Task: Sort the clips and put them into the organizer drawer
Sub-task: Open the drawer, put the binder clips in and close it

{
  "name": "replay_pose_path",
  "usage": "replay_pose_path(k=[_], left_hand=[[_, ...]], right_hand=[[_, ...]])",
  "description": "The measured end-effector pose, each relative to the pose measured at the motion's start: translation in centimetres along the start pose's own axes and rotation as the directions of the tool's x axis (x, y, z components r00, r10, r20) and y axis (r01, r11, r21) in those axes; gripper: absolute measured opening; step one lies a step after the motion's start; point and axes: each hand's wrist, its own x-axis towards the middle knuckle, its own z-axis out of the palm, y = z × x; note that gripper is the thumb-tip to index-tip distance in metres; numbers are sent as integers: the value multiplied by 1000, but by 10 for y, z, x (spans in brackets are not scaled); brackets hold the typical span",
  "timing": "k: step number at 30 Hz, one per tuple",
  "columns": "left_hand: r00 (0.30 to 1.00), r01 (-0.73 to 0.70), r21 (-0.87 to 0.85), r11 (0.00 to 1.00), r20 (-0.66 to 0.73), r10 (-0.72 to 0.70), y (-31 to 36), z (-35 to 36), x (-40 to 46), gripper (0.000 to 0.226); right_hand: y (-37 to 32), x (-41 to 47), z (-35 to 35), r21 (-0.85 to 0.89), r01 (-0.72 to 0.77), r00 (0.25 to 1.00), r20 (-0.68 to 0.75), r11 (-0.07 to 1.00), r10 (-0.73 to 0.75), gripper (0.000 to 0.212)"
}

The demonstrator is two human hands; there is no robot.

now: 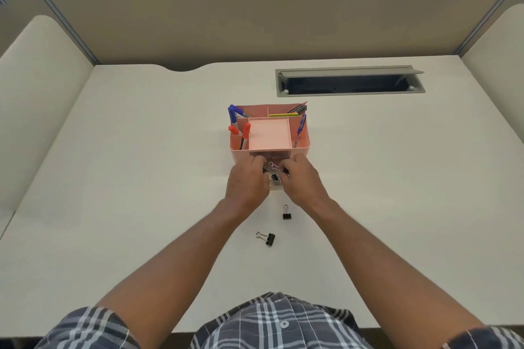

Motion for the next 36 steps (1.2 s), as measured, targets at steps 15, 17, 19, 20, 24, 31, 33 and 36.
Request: replay_pose_path(k=[15,17,19,20,24,31,33,36], left_hand=[[976,40,-5,999,216,-38,2,14,-70,26],[952,11,104,994,302,-43,3,19,-89,38],[934,-20,167,986,354,-41,5,24,-102,42],[926,-24,174,984,375,-44,6,26,-108,41],[913,-23,177,984,404,-51,9,29,-111,25],[938,-39,170,985,346,-22,2,26,-103,17],[952,-43,166,985,307,-10,-3,27,-101,13],[973,-13,127,992,231,-17,-10,25,-95,12]], right_hand=[[22,-49,12,-73,-166,979,109,983,173,22],[24,-62,22,-101,-210,959,171,973,225,27],[23,-71,31,-111,-212,954,193,971,230,29],[22,-75,35,-115,-200,957,190,973,219,29],[19,-78,44,-126,-129,973,175,984,150,22],[23,-74,40,-136,-143,967,193,980,168,17],[24,-67,34,-122,-175,965,174,977,195,18],[21,-54,21,-78,-177,976,114,981,185,19]])
